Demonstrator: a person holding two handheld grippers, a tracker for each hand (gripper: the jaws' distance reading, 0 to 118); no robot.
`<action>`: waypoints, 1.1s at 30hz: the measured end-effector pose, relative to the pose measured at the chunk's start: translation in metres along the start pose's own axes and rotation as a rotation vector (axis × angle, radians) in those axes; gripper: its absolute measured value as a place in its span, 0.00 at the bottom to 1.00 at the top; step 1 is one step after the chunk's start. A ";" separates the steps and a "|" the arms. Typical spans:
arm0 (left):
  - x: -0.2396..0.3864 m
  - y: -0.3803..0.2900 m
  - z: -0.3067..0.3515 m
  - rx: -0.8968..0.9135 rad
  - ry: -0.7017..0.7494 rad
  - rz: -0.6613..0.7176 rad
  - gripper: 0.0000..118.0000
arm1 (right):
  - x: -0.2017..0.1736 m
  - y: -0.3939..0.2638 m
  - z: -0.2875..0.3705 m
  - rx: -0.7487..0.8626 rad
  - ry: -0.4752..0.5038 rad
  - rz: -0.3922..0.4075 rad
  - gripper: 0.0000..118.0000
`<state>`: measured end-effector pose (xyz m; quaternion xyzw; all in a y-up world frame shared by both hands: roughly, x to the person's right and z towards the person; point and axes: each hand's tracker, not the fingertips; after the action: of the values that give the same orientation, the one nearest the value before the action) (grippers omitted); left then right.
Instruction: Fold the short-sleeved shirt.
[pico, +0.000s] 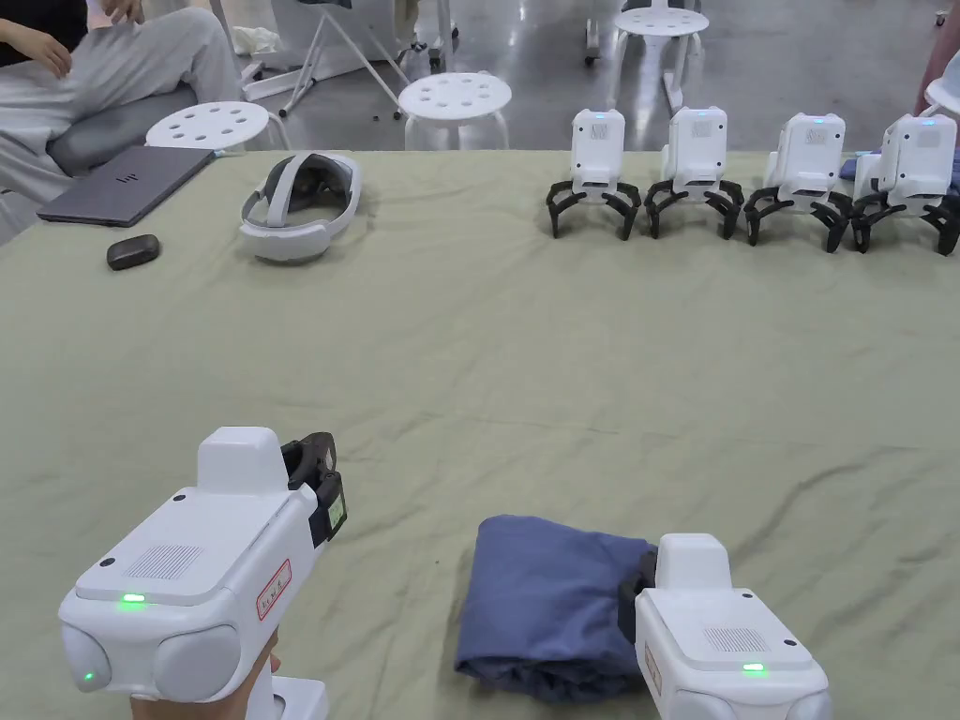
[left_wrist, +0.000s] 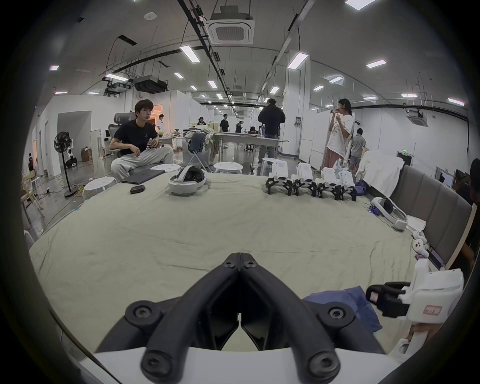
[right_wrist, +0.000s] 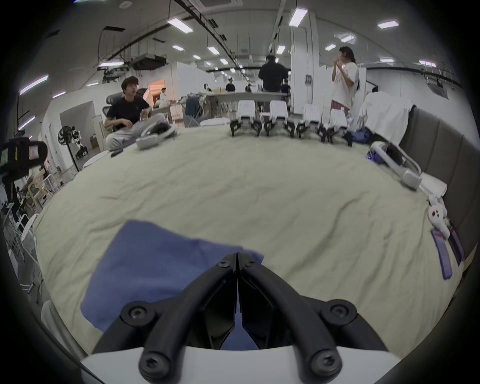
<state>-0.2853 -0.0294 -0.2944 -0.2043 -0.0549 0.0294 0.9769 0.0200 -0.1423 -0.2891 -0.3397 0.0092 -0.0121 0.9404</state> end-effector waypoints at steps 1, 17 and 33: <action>0.000 -0.001 0.000 -0.002 -0.002 0.000 0.00 | -0.001 -0.005 -0.005 -0.035 -0.008 0.003 0.04; 0.008 -0.017 -0.023 -0.229 -0.196 0.114 0.00 | -0.002 -0.019 -0.013 -0.051 0.009 -0.004 0.03; 0.007 -0.040 -0.113 -0.762 -0.565 0.279 0.88 | -0.001 -0.020 -0.012 -0.047 0.018 -0.014 0.03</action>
<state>-0.2632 -0.1104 -0.3801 -0.5364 -0.2968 0.1918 0.7664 0.0183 -0.1656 -0.2857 -0.3616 0.0153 -0.0214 0.9320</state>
